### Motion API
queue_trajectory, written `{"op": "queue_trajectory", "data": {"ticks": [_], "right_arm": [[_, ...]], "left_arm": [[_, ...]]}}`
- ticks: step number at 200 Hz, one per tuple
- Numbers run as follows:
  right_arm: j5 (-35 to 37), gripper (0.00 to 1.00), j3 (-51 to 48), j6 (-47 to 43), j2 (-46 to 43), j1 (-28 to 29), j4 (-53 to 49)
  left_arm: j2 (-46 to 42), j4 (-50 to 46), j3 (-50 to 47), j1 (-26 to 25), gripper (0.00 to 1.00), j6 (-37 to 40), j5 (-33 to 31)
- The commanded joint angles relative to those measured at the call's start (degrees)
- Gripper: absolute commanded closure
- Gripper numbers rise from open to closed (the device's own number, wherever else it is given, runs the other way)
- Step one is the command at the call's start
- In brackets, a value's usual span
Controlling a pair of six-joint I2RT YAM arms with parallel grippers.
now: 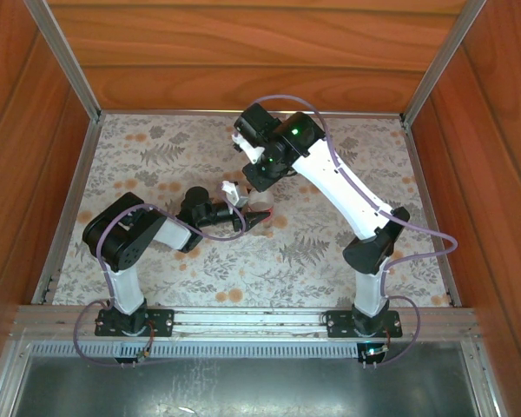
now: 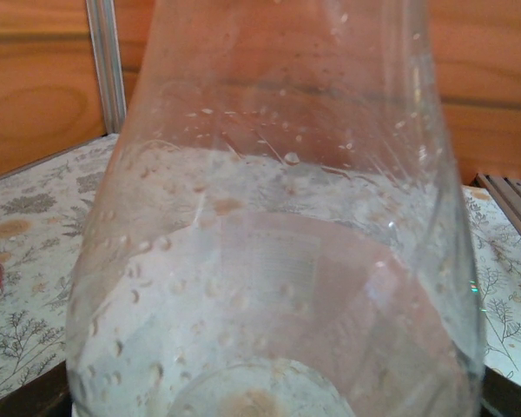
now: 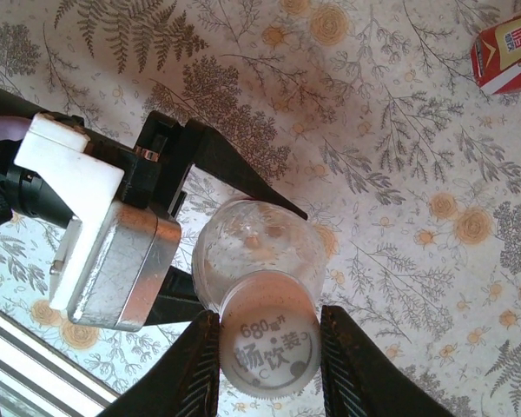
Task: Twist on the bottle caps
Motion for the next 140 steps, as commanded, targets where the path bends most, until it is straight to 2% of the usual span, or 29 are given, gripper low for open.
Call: {"op": "queue_trajectory", "data": {"ticks": [1, 48, 81, 121, 140], "right_arm": [[-1.6, 0.73, -3.0, 2.2, 0.9, -0.1, -1.2], [-3.3, 0.73, -5.5, 1.7, -0.5, -1.2, 1.7], [-3.7, 0.72, -10.9, 0.0, -4.4, -1.2, 7.1], [-3.3, 0.63, -9.8, -0.3, -3.7, -1.2, 6.0], [-3.3, 0.61, -9.6, -0.3, -4.0, -1.1, 6.4]], "left_arm": [[1.5, -2.0, 0.1, 0.1, 0.33, 0.8, 1.5], [1.3, -2.0, 0.1, 0.1, 0.33, 0.2, 1.4], [1.6, -2.1, 0.5, 0.3, 0.33, 0.0, 1.4], [1.9, -2.1, 0.7, 0.3, 0.33, -0.1, 1.4], [1.8, -2.1, 0.6, 0.3, 0.33, -0.2, 1.5]]}}
